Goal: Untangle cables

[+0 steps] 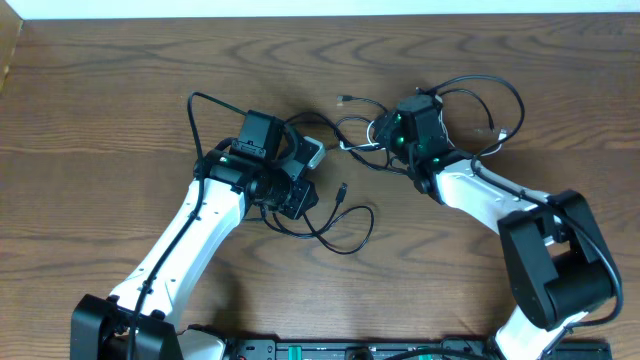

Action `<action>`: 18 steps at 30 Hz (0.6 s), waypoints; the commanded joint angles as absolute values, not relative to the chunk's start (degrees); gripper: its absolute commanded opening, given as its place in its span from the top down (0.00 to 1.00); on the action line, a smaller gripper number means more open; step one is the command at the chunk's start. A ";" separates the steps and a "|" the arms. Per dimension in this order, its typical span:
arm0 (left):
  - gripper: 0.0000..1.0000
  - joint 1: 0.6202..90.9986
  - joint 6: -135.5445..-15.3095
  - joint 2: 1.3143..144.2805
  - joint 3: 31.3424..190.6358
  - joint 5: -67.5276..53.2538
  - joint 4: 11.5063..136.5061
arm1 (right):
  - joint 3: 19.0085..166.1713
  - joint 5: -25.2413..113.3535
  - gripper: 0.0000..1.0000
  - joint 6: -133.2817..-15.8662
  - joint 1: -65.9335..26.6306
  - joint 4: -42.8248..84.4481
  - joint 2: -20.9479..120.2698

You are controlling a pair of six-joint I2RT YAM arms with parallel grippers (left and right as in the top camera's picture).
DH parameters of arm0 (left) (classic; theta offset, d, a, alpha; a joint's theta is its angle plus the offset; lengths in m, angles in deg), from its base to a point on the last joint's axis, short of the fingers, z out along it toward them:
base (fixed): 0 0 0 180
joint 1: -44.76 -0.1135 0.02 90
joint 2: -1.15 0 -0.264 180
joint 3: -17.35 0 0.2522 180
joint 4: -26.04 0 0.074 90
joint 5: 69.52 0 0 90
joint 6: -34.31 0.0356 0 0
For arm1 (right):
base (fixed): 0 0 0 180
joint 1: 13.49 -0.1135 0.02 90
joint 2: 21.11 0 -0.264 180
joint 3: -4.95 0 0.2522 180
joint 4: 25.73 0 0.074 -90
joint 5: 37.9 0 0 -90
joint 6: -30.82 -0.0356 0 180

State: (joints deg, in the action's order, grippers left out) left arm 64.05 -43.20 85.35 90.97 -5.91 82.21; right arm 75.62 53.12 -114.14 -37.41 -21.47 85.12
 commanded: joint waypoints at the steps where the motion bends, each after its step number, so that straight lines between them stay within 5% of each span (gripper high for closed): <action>1: 0.69 64.14 -42.48 85.05 90.90 -5.41 82.43 | 75.81 52.88 0.67 -115.23 -37.54 -22.15 85.93; 18: 0.69 64.14 -42.67 85.05 90.90 -5.41 82.43 | 75.81 54.93 0.65 -101.57 -38.15 -25.10 88.71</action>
